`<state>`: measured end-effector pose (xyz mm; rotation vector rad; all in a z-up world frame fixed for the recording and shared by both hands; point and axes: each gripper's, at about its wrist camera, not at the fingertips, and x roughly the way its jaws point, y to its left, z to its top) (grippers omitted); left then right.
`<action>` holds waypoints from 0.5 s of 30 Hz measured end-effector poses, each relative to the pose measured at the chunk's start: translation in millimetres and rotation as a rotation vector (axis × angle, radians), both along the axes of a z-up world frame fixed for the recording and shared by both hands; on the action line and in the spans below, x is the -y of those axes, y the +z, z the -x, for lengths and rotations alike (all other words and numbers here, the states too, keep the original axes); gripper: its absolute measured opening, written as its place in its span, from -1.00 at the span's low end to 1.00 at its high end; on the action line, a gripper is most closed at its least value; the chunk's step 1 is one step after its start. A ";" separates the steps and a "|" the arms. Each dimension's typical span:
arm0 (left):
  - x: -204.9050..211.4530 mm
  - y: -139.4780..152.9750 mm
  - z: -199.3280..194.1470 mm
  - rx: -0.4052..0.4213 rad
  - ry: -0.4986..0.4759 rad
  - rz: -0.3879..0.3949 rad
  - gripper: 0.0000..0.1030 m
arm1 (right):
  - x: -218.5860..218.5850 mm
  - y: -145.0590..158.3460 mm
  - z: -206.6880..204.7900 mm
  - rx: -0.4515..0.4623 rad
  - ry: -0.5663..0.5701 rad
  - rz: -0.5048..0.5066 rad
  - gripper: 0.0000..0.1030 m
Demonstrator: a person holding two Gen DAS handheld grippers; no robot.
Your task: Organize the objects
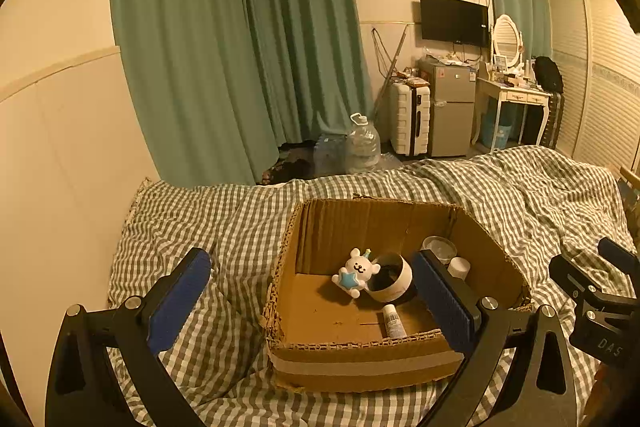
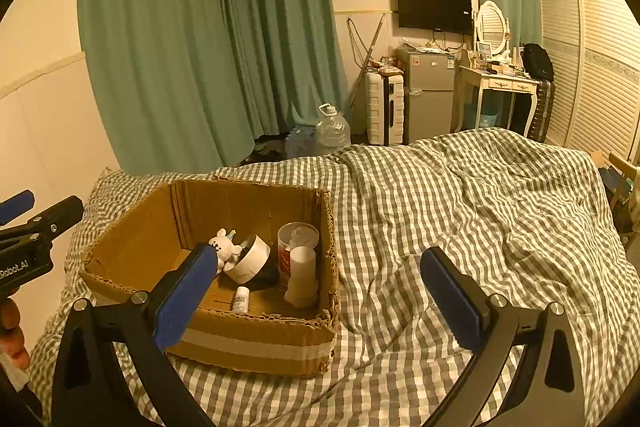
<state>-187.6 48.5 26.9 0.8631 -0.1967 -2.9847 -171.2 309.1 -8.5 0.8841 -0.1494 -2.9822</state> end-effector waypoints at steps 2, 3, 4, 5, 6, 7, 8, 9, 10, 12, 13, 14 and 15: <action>-0.1 -0.7 -0.1 0.000 0.002 0.003 1.00 | -0.8 -0.9 -0.3 -0.001 -0.002 0.001 0.97; 0.0 -0.9 0.0 0.002 0.004 0.003 1.00 | -0.9 -1.0 -0.4 0.000 -0.001 0.001 0.97; 0.1 -1.3 0.2 0.003 0.002 0.002 1.00 | -0.9 -1.4 -0.2 0.001 -0.001 0.001 0.97; 0.3 -2.0 0.3 0.005 0.003 0.001 1.00 | -0.8 -1.5 0.1 0.001 -0.003 0.001 0.97; 0.5 -2.6 0.5 0.006 0.004 0.000 1.00 | -0.7 -1.9 0.6 0.002 -0.003 0.000 0.97; 0.7 -3.2 0.6 0.007 0.003 0.001 1.00 | -0.8 -2.0 0.6 0.004 -0.003 0.000 0.97; 0.6 -3.9 0.6 0.008 0.004 0.003 1.00 | -0.8 -2.4 0.6 0.004 -0.005 0.000 0.97; 0.7 -4.4 0.5 0.008 0.006 0.005 1.00 | -1.1 -2.5 0.5 0.002 -0.007 0.000 0.97; 1.3 -4.6 0.0 0.006 0.006 0.004 1.00 | -0.8 -3.1 0.9 0.003 -0.008 0.001 0.97; 2.5 -5.2 -0.4 0.006 0.008 -0.004 1.00 | -0.4 -4.1 1.1 0.007 -0.009 -0.002 0.97; 3.7 -5.8 -0.1 0.009 0.008 -0.010 1.00 | 0.0 -4.3 2.1 0.007 -0.011 -0.004 0.97; 4.6 -6.3 0.4 0.013 0.008 -0.013 1.00 | 0.4 -5.1 2.6 0.009 -0.010 -0.005 0.97; 5.7 -6.6 0.5 0.016 0.010 -0.016 1.00 | 0.8 -6.0 3.1 0.013 -0.010 -0.006 0.97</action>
